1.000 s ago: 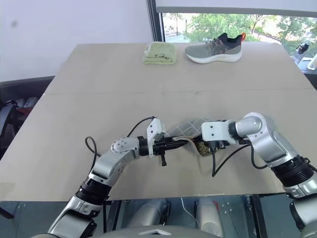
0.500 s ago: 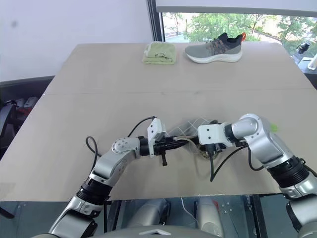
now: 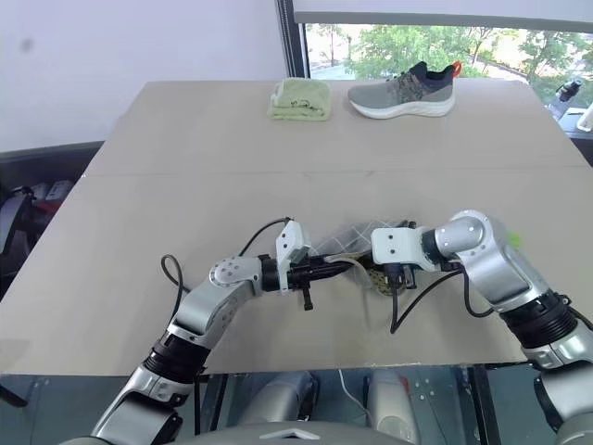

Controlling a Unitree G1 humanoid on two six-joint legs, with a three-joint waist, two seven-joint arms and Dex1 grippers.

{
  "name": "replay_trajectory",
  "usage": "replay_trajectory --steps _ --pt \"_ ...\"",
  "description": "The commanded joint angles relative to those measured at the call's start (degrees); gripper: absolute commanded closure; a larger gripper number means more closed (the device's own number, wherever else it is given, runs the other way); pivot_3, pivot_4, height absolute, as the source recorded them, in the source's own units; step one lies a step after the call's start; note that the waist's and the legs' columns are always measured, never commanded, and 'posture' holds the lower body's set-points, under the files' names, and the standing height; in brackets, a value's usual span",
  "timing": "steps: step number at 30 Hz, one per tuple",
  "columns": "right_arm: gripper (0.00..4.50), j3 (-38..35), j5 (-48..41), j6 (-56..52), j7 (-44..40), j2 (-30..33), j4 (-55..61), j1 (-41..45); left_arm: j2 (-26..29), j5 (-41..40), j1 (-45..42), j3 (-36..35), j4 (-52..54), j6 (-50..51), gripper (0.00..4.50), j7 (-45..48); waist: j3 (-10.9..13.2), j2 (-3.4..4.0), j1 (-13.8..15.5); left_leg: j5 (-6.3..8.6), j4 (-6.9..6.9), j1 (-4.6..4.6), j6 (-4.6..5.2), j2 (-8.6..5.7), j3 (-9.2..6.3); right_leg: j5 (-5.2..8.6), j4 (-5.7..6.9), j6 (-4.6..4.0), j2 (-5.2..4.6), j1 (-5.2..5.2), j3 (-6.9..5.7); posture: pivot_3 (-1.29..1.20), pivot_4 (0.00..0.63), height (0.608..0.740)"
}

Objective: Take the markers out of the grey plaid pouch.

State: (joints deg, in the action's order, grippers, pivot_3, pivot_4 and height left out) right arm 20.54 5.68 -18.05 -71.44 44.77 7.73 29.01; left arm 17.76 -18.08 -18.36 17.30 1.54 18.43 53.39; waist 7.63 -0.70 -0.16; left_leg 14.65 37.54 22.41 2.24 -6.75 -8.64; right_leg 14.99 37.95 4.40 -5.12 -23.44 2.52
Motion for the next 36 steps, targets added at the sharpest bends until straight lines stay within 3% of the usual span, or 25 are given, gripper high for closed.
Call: replay_trajectory --steps 1,6,15,23,31,36 --pt "4.23 -7.85 -6.53 -5.43 -0.01 1.41 -0.07 -0.99 0.63 0.20 0.27 -0.52 1.13 0.23 4.50 -0.01 0.01 -0.01 0.43 0.00 0.00 0.02 0.00 0.00 0.00 0.00 0.00 0.00 0.00 0.00 0.00 0.00 0.150 0.740" --pt "4.23 -14.21 -15.32 -9.28 -2.90 4.86 6.78 -5.70 1.06 -0.73 -0.52 -1.61 1.85 1.41 4.50 -0.10 0.03 0.02 1.16 0.00 -0.04 0.16 0.00 -0.01 -0.10 0.00 -0.05 0.00 -0.03 -0.08 -0.06 0.00 0.150 0.740" --pt "4.23 -15.82 -22.86 -13.88 -2.35 8.59 16.73 -8.79 1.27 -2.15 -1.94 -2.92 2.34 2.78 4.50 -0.29 0.03 0.02 0.89 0.00 -0.05 0.21 0.00 0.00 -0.09 0.00 -0.06 0.00 -0.03 -0.14 -0.06 0.00 0.150 0.740" --pt "4.23 -18.43 -32.14 -19.05 -0.18 6.17 19.93 -4.30 1.67 -1.37 -1.73 -2.12 2.17 2.20 4.50 0.07 0.05 0.00 0.98 0.00 -0.05 0.21 0.00 -0.01 -0.10 0.00 -0.07 0.00 -0.04 -0.14 -0.07 0.00 0.150 0.740" --pt "4.23 -27.51 -47.83 -27.11 7.75 0.16 19.86 1.95 4.36 -1.73 -0.19 -5.06 5.26 2.96 4.50 -1.20 0.07 -0.03 0.97 0.00 -0.07 0.24 0.01 -0.01 -0.14 0.00 -0.10 0.00 -0.04 -0.14 -0.09 0.00 0.150 0.740" --pt "4.23 -29.08 -40.05 -24.66 12.47 5.35 8.07 3.01 7.80 -2.27 1.14 -10.46 10.60 1.73 4.50 -3.60 0.08 -0.04 1.13 0.00 -0.07 0.26 0.01 -0.02 -0.11 0.00 -0.10 0.00 -0.07 -0.18 -0.08 0.00 0.150 0.740"
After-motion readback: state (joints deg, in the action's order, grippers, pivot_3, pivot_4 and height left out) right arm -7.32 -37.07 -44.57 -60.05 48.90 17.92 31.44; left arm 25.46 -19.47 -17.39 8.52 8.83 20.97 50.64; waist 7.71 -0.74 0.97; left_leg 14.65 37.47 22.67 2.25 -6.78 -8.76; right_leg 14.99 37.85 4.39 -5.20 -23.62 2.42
